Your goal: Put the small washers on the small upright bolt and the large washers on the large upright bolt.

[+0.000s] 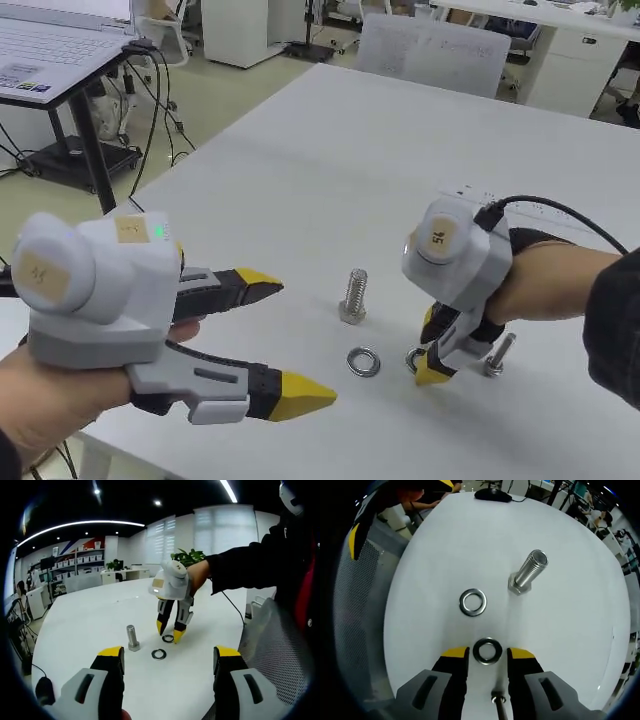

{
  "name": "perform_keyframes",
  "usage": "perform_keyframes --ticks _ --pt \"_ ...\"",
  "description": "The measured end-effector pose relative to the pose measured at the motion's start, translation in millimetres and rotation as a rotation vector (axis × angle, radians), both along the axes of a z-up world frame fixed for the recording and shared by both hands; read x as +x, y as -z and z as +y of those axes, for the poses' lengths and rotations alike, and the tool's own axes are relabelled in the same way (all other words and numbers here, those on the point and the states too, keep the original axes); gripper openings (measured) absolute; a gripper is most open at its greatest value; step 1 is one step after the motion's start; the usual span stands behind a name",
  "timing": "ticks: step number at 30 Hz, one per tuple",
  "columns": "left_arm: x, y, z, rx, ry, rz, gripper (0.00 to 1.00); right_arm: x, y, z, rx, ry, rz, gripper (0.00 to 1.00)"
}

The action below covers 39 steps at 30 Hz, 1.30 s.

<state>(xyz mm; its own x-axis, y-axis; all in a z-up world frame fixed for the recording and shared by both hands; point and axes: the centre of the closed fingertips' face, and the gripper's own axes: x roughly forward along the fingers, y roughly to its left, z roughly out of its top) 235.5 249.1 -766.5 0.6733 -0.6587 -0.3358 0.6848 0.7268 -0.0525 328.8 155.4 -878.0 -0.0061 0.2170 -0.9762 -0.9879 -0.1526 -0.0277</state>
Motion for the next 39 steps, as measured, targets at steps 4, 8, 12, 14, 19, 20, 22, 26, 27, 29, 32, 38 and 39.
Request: perform_keyframes --ticks 4,8,12,14,19,20,22,26,27,29,32,38,39 --pt "0.3 -0.4 0.6 0.0 -0.001 -0.001 0.72 -0.2 0.2 -0.3 -0.001 0.005 0.006 0.31" --pt "0.6 -0.6 1.1 0.0 -0.001 -0.001 0.72 -1.1 0.7 -0.8 -0.004 0.018 0.018 0.3" --pt "1.2 -0.2 1.3 0.0 -0.001 0.0 0.72 -1.4 0.8 -1.0 -0.001 0.023 0.02 0.3" --pt "1.5 0.1 1.1 -0.001 0.0 0.001 0.72 -1.5 0.7 -1.0 0.001 0.025 0.02 0.3" --pt "1.7 -0.1 0.5 -0.002 0.001 0.001 0.72 -2.5 0.4 -1.4 -0.006 0.034 0.02 0.29" --pt "1.8 -0.2 0.5 -0.002 0.001 0.001 0.72 -2.8 0.3 -1.3 -0.008 0.034 0.019 0.29" --pt "2.3 -0.4 0.9 -0.002 0.0 -0.001 0.72 -3.0 0.2 -1.3 -0.011 0.035 0.019 0.28" --pt "2.8 -0.5 1.3 -0.002 -0.001 -0.002 0.72 -2.9 0.2 -1.4 -0.015 0.034 0.019 0.28" --pt "2.8 -0.5 1.3 -0.003 -0.001 -0.001 0.72 -3.1 0.3 -1.4 -0.017 0.033 0.018 0.27" --pt "2.8 -0.3 1.6 -0.004 -0.003 -0.001 0.72 -3.9 0.3 -1.2 -0.02 0.03 0.018 0.27" --pt "3.0 0.1 2.2 -0.004 -0.005 -0.001 0.72 -4.5 0.5 -1.0 -0.023 0.022 0.017 0.25" --pt "4.1 -0.2 2.7 -0.006 -0.007 -0.002 0.72 -4.4 0.3 -1.2 -0.028 0.02 0.017 0.25" --pt "4.4 -0.1 2.9 -0.006 -0.007 -0.002 0.72 -4.3 0.3 -1.3 -0.029 0.019 0.016 0.25"
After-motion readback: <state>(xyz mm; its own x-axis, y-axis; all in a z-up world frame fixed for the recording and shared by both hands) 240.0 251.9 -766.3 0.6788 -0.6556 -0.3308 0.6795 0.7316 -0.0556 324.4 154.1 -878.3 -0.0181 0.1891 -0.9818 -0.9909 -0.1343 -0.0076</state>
